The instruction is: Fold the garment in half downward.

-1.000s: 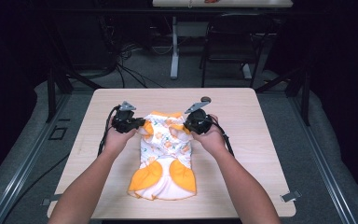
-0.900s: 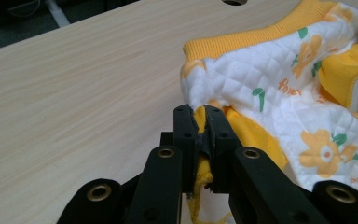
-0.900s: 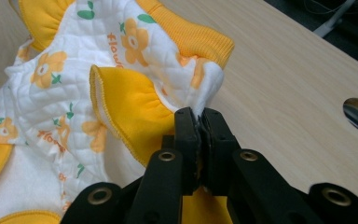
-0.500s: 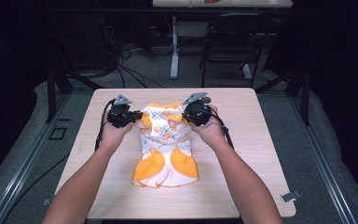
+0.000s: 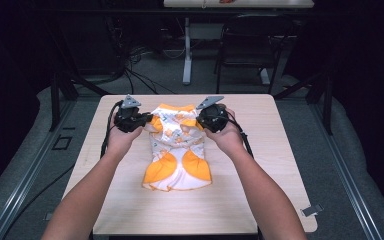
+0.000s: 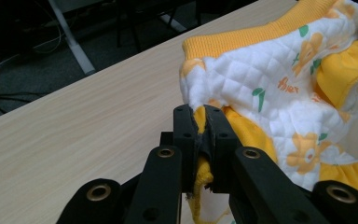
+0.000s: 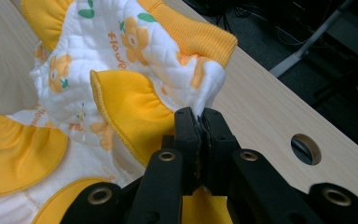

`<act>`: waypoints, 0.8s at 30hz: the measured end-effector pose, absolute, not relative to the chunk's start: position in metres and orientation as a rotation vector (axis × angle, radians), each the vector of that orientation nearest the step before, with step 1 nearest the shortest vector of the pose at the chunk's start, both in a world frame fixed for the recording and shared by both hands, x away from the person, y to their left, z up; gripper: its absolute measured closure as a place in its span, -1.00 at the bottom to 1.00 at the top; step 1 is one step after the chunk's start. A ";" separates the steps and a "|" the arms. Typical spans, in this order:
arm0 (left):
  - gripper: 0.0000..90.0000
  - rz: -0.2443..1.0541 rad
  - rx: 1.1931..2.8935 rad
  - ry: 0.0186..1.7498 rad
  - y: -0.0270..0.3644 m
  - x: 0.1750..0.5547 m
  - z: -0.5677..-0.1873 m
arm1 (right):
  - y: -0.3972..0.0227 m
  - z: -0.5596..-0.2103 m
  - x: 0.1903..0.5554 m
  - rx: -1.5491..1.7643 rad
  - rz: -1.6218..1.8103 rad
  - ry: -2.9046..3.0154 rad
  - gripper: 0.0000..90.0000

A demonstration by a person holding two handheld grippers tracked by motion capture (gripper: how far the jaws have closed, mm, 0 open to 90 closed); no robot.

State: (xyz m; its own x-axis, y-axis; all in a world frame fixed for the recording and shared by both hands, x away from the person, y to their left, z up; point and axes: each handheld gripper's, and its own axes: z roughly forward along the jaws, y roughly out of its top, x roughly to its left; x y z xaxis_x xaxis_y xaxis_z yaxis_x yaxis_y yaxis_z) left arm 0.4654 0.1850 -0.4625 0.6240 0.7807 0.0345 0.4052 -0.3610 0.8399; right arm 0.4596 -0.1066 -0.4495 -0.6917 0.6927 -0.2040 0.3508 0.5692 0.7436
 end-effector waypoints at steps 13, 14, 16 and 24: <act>0.88 0.546 2.026 0.889 0.182 0.452 -0.479 | -0.111 -0.470 0.445 0.802 0.937 2.356 0.90; 0.88 0.542 2.026 0.886 0.182 0.451 -0.480 | -0.111 -0.472 0.444 0.800 0.934 2.362 0.90; 0.88 0.536 2.041 0.883 0.180 0.448 -0.484 | -0.112 -0.477 0.442 0.799 0.921 2.370 0.90; 0.88 0.530 2.074 0.884 0.178 0.440 -0.498 | -0.111 -0.490 0.434 0.774 0.882 2.393 0.90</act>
